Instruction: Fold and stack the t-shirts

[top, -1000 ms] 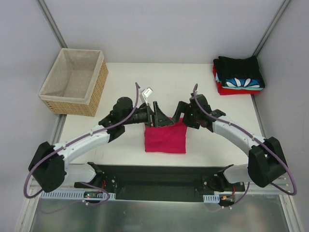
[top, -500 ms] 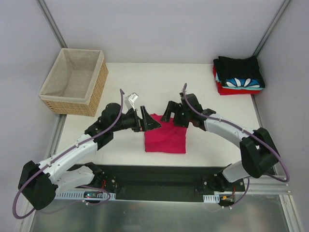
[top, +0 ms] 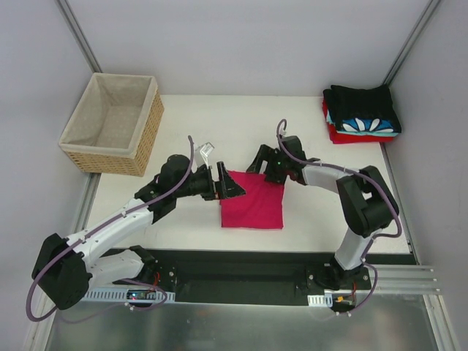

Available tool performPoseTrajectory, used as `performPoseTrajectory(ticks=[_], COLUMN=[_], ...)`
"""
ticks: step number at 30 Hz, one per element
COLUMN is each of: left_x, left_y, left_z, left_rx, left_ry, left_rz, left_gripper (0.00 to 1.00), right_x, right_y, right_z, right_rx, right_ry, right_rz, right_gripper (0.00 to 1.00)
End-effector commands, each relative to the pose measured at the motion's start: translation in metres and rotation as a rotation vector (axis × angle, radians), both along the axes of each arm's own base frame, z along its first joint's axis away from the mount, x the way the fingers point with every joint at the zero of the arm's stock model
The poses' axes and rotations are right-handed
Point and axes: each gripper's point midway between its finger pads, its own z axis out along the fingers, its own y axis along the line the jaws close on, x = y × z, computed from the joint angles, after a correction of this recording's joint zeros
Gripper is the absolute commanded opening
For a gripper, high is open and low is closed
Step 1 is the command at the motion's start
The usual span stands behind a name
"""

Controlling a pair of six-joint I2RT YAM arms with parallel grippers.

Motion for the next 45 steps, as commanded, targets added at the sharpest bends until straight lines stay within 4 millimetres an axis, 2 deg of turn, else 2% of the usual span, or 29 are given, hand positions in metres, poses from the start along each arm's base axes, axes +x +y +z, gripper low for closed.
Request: performPoseTrajectory(ticks=[1,3,5,7,9,10,11,13,14,16,19,20,21,22,23,24,25,26,29,32,37,40,45], left_x=[0.009,0.011,0.013,0.016,0.019,0.021,0.024,0.031,0.035,0.043,0.06,0.065,0.067,0.076,0.08,0.082,0.088,0.092,0.106,0.121,0.132,0.128,0.113], left_y=[-0.004,-0.006,-0.007,-0.008,-0.009,-0.01,-0.01,-0.011,-0.013,-0.013,-0.012,-0.011,-0.01,-0.008,-0.008,-0.008,-0.008,-0.007,-0.005,-0.007,-0.013,-0.013,-0.009], left_z=[0.016,0.013,0.013,0.015,0.014,0.016,0.014,0.018,0.015,0.016,0.003,-0.008,-0.016,-0.016,-0.028,-0.034,-0.034,-0.045,-0.06,-0.073,-0.094,-0.122,-0.137], left_rx=[-0.018,-0.012,-0.009,-0.009,-0.005,-0.005,0.0,-0.008,-0.002,-0.011,-0.003,0.007,0.012,-0.003,0.006,0.007,-0.006,0.001,-0.01,-0.036,-0.069,-0.066,-0.091], left_ry=[-0.044,-0.037,-0.037,-0.041,-0.043,-0.053,-0.056,-0.071,-0.072,-0.091,-0.101,-0.085,-0.08,-0.098,-0.073,-0.063,-0.078,-0.06,-0.056,-0.05,-0.024,0.03,0.079], left_rz=[-0.018,-0.02,-0.021,-0.018,-0.01,-0.008,-0.003,0.007,0.008,0.02,0.058,0.064,0.073,0.086,0.089,0.087,0.095,0.099,0.108,0.107,0.094,0.089,0.086], left_gripper=[0.99,0.99,0.99,0.99,0.99,0.99,0.99,0.99,0.99,0.99,0.99,0.99,0.99,0.99,0.99,0.99,0.99,0.99,0.99,0.99,0.99,0.99,0.99], right_x=[0.034,0.032,0.028,0.025,0.026,0.026,0.028,0.025,0.027,0.019,0.009,0.006,-0.001,-0.005,-0.007,-0.014,-0.019,-0.021,-0.034,-0.043,-0.05,-0.054,-0.056], right_y=[0.014,0.022,0.026,0.028,0.027,0.025,0.024,0.018,0.015,0.01,0.001,-0.002,-0.006,-0.008,-0.01,-0.014,-0.017,-0.02,-0.028,-0.035,-0.043,-0.047,-0.054], right_z=[0.008,0.0,-0.017,-0.021,-0.01,-0.003,0.015,0.031,0.055,0.068,0.106,0.114,0.131,0.139,0.146,0.15,0.165,0.171,0.189,0.195,0.193,0.188,0.186], right_rx=[0.087,0.126,0.141,0.152,0.144,0.134,0.135,0.098,0.098,0.064,0.041,0.03,0.034,0.033,0.027,0.017,0.025,0.019,0.014,-0.003,-0.034,-0.049,-0.072], right_ry=[-0.085,-0.068,-0.03,-0.02,-0.055,-0.075,-0.115,-0.148,-0.205,-0.227,-0.299,-0.323,-0.353,-0.371,-0.395,-0.387,-0.42,-0.437,-0.472,-0.484,-0.483,-0.472,-0.473], right_rz=[0.046,0.072,0.081,0.084,0.09,0.091,0.092,0.091,0.082,0.095,0.088,0.085,0.086,0.086,0.086,0.089,0.089,0.088,0.087,0.084,0.085,0.082,0.069], right_gripper=[0.97,0.96,0.97,0.97,0.97,0.97,0.97,0.97,0.97,0.97,0.97,0.97,0.97,0.97,0.97,0.96,0.97,0.97,0.96,0.97,0.97,0.97,0.97])
